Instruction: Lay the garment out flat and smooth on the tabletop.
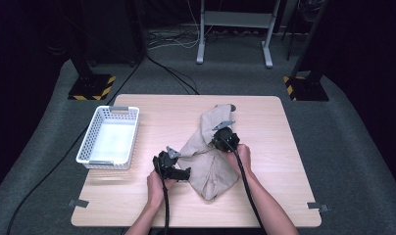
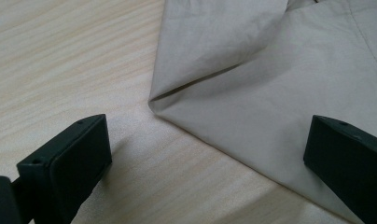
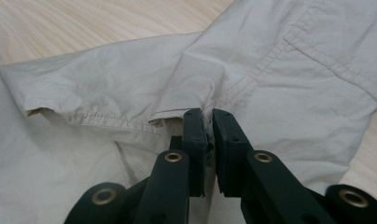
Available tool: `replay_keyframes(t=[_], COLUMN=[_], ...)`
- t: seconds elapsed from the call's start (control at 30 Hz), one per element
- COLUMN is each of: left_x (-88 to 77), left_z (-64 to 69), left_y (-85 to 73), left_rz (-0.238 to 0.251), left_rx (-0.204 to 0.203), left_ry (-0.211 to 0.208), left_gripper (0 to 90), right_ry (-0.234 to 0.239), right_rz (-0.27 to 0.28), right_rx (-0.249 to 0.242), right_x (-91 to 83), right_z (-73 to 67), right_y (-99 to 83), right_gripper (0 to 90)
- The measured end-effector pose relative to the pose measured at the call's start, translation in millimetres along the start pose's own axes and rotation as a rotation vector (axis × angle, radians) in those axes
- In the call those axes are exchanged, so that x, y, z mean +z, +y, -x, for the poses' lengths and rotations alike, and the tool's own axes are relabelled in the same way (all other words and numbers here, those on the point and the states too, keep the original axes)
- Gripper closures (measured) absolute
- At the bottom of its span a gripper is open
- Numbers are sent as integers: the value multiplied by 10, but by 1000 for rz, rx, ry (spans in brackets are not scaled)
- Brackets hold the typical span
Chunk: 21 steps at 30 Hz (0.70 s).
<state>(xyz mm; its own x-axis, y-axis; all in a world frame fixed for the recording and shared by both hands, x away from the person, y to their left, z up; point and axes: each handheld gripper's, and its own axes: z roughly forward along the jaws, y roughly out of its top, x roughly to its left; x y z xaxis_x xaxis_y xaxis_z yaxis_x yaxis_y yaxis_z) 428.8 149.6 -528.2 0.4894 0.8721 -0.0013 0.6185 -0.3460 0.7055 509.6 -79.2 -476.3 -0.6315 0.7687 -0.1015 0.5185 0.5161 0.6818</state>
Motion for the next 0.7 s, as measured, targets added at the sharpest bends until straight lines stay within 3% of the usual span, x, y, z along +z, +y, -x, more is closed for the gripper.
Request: replay_keyframes(t=[0.7], left_x=[1], left_z=[0], left_y=[2], left_rz=[0], left_rx=[-3], left_ry=[2], left_gripper=[6], right_ry=[-58], right_rz=[63], right_rx=[38], right_x=[-325], right_z=[254], right_y=[-25], right_gripper=[848])
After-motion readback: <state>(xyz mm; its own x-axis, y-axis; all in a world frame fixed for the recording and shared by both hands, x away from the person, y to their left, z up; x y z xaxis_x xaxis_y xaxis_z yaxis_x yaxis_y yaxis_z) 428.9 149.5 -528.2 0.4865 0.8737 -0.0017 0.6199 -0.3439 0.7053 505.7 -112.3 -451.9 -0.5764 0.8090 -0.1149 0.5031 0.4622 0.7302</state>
